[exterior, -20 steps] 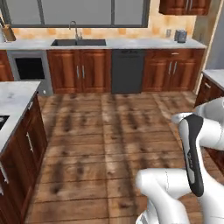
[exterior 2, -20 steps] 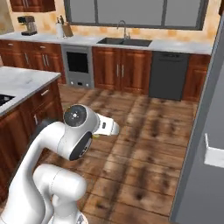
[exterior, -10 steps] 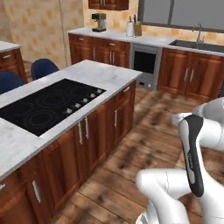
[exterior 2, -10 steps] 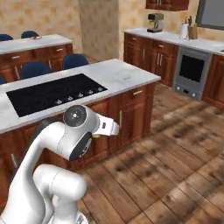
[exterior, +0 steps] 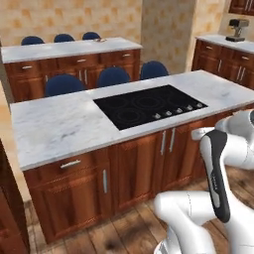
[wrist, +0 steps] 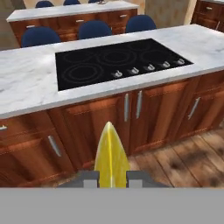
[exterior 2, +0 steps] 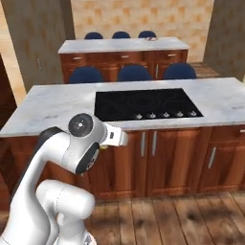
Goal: Take the lemon wedge from the fridge and place it on the plate with fish on the dining counter.
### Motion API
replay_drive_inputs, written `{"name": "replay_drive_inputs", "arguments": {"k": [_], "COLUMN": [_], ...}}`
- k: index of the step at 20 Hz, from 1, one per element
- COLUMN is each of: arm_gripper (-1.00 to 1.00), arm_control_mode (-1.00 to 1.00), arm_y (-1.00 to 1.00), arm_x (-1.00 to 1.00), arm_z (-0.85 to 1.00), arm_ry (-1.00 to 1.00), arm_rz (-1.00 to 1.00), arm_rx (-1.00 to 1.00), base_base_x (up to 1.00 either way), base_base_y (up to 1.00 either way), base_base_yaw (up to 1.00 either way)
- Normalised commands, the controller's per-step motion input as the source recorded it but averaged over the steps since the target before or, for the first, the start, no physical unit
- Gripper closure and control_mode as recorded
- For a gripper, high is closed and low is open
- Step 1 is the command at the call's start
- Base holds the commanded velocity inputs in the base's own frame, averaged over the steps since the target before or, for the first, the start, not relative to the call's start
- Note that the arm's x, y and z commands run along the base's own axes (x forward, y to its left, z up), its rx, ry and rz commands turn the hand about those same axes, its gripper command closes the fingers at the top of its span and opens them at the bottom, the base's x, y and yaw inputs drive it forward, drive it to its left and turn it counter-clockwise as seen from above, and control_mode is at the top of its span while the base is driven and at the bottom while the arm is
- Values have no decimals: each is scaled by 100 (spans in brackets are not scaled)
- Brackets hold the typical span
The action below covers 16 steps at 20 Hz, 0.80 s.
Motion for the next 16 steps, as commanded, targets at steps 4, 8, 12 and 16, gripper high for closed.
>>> {"name": "replay_drive_inputs", "arguments": {"k": [4,8,12,16], "arm_gripper": [100,100,100,100], "arm_control_mode": [100,100,100,100], "arm_y": [0,0,0,0], "arm_x": [0,0,0,0], "arm_z": [0,0,0,0], "arm_ry": [0,0,0,0], "arm_rz": [0,0,0,0], "arm_rx": [0,0,0,0], "base_base_x": [95,40,0,0], "base_base_y": [-94,-100,-100,-100], "base_base_yaw": [24,1,0,-2]}}
